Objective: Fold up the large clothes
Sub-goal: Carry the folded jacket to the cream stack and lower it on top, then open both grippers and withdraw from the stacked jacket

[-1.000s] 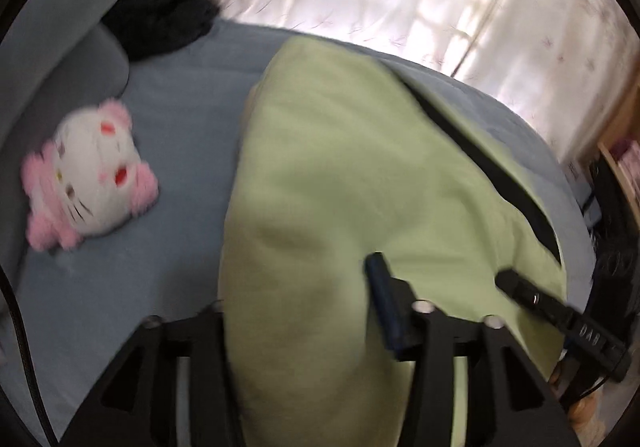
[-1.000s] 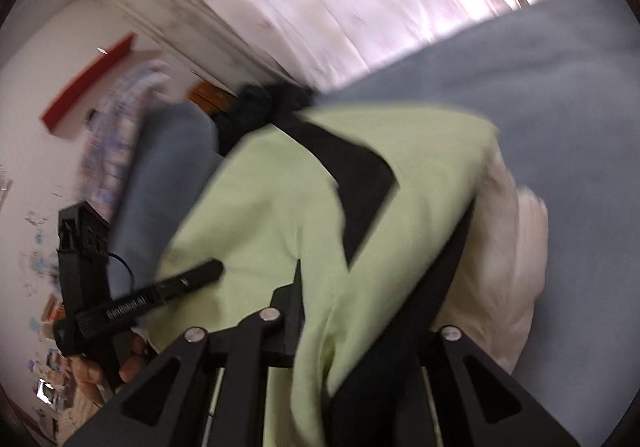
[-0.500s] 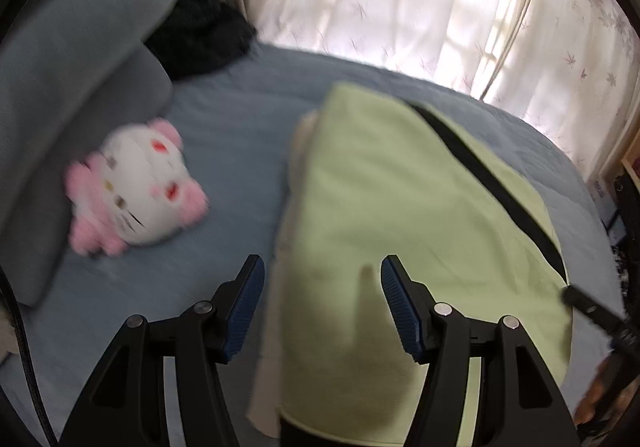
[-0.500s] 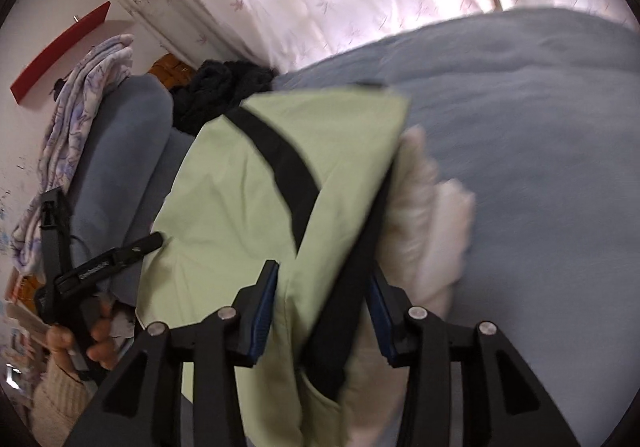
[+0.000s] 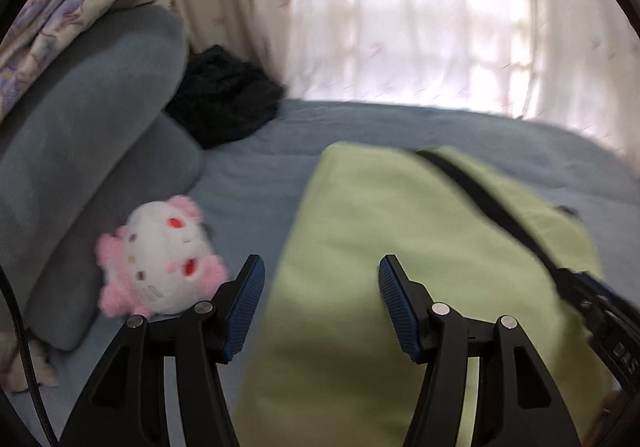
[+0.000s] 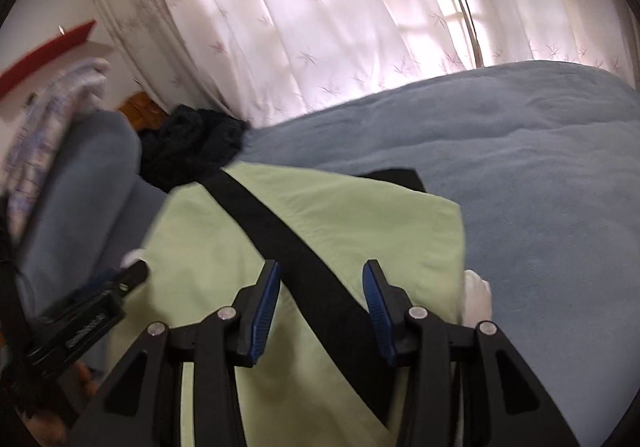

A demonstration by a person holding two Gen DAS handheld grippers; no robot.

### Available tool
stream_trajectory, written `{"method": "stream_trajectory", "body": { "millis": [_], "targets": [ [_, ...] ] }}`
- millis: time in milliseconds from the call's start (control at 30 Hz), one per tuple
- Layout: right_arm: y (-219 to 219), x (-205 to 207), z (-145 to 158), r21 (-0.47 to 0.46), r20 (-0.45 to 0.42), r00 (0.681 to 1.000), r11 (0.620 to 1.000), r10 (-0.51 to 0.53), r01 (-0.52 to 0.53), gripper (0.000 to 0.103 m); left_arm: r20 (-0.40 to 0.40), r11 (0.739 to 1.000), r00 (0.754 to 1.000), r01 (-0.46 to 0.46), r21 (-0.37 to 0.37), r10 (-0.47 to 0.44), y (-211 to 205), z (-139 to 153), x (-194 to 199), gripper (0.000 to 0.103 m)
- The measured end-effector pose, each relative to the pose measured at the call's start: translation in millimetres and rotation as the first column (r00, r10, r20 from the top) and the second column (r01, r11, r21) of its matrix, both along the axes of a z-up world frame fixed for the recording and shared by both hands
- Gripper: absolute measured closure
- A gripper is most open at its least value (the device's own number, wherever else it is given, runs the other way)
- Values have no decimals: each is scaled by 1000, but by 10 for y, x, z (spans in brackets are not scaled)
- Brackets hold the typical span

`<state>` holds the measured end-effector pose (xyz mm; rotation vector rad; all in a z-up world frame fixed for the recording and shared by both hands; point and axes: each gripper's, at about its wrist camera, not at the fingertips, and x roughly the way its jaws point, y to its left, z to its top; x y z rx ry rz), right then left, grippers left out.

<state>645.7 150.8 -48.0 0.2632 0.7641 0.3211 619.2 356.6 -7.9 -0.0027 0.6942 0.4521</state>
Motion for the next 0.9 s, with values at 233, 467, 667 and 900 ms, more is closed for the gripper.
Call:
{"method": "stream_trajectory", "body": {
  "millis": [233,467,667,900],
  "targets": [
    [82,223,-260,-43,-70,997,998,41,-44,58,-54,996,999,-12,-90,7,228,-345,223,43],
    [165,241,-393,-91,-60,998,995,33,-38,57,-63,991,998,-10,-131,2,328,-551,301,40],
    [216,195,-436,-120,-45,999,992,25,-31,57,-46,982,999,-26,-185,18,430,-620,241,32],
    [167,-17,-255,-219,-33,999,976,-4,-4,50,-16,962,998,-65,-266,63,394,-427,-53,29]
  ]
}}
